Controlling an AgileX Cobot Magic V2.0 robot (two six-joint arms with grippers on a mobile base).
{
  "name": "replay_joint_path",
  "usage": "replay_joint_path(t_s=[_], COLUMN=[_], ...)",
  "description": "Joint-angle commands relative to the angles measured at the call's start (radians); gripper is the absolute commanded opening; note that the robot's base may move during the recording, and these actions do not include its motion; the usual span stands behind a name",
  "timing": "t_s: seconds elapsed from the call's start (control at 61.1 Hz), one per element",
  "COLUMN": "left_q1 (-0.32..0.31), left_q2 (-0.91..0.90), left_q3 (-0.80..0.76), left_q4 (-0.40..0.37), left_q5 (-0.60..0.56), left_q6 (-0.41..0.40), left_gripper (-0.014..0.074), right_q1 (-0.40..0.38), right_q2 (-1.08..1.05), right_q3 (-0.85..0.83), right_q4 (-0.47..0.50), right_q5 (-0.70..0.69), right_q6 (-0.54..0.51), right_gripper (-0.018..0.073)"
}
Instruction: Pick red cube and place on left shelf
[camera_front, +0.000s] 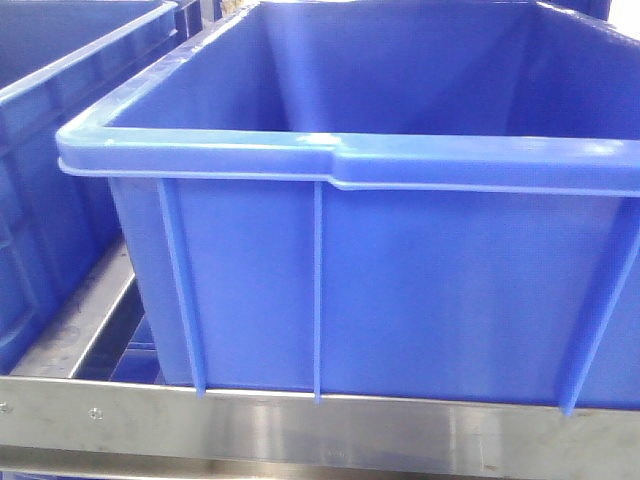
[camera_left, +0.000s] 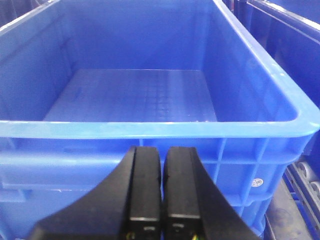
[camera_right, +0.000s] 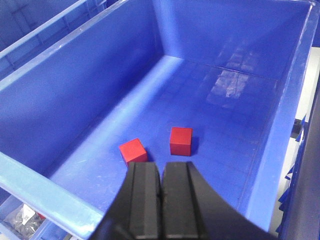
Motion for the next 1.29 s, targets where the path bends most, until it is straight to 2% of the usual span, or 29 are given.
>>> replay_joint_path(t_s=[0.0,0.213,0.393,0.507,0.638,0.965,1.112,1.276], left_q1=[-0.005,-0.005,-0.005,-0.005,-0.005,-0.005,-0.005,-0.005], left_q2=[-0.016,-0.016,-0.016,-0.016,-0.016,-0.016,-0.016,-0.016], left_q3=[0.023,0.023,0.023,0.023,0.023,0.023,0.023,0.023], left_q4=[-0.005,-0.005,-0.005,-0.005,-0.005,-0.005,-0.005,-0.005], left_q5=[-0.086,-0.086,-0.086,-0.086,-0.086,-0.086,-0.086,-0.086], left_q6=[-0.001,-0.001,-0.001,-0.001,-0.001,-0.001,-0.001,-0.001], left_gripper=[0.0102,0.0102,0.0102,0.0102,0.0102,0.0102,0.0102,0.0102], right_q1=[0.0,-0.012,-0.091,-0.163,-0.264,-0.505,-0.569,-0.609], right_q2=[0.003,0.003,-0.007,-0.046,-0.115,-0.387,-0.479,-0.475], right_q3=[-0.023,0.023,0.095,0.119,0.159,0.387,0.505,0.567], right_q4=[-0.021,0.005,0.245,0.303,0.261,0.261,0.311,0.351], right_q5=[-0.094,-0.225,-0.31,-0.354,-0.375,-0.392,-0.438,-0.517], right_q6=[-0.012,-0.025,-0.246,-0.375,-0.396,-0.396,-0.396,-0.396], right_gripper=[0.0048,0.0048,0.0048,0.0048,0.0048,0.0048,0.0048,0.0048])
